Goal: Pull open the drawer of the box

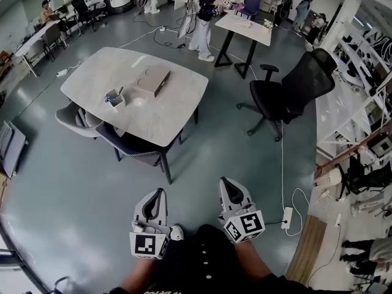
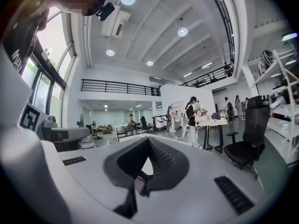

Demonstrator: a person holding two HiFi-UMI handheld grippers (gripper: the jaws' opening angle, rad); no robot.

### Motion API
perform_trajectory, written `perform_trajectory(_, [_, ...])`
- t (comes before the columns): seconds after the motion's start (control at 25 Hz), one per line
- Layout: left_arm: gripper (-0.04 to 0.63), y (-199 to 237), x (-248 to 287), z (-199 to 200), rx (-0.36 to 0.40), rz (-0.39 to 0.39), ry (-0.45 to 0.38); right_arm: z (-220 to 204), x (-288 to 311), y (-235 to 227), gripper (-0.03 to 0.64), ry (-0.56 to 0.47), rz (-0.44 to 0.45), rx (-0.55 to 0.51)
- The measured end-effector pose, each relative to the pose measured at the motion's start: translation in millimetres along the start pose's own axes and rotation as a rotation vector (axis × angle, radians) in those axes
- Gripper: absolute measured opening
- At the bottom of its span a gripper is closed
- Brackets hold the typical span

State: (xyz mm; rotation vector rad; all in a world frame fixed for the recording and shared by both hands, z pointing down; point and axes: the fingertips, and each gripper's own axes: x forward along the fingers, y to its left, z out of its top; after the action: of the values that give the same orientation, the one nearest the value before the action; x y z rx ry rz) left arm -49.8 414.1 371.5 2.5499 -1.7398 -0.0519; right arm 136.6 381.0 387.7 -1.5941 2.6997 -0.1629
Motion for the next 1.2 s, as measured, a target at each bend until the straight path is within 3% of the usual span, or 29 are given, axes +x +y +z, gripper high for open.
perform_trajectory(0.56, [0.017, 26, 26, -13, -0.01, -0.027, 0.023, -15, 26, 0, -0.003, 0.034, -0.01, 0.015])
perform_trajectory(1.2, [0.017, 38, 151, -3, 0.007, 0.005, 0.016, 9, 130, -88, -0.003, 0.016, 0.042, 0.009])
